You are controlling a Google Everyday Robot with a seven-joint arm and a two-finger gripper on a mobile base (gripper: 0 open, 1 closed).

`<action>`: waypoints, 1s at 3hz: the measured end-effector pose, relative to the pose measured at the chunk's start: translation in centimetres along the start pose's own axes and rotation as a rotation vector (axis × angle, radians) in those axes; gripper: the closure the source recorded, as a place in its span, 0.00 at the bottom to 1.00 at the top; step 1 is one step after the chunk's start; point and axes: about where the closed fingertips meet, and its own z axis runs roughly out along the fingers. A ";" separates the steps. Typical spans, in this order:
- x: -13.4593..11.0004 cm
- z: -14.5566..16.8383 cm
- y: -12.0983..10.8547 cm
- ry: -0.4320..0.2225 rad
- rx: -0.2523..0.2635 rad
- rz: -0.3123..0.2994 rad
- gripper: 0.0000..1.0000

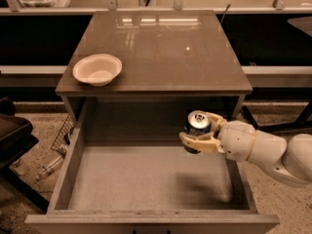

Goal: Place pepsi can into top drawer

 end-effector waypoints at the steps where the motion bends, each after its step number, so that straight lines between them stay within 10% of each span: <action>1: 0.0 0.0 0.0 0.000 0.000 0.000 1.00; 3: 3.8 7.8 4.3 0.147 -0.203 0.032 1.00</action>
Offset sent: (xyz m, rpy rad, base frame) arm 0.0055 0.0682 -0.0283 -0.1232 0.0830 0.1585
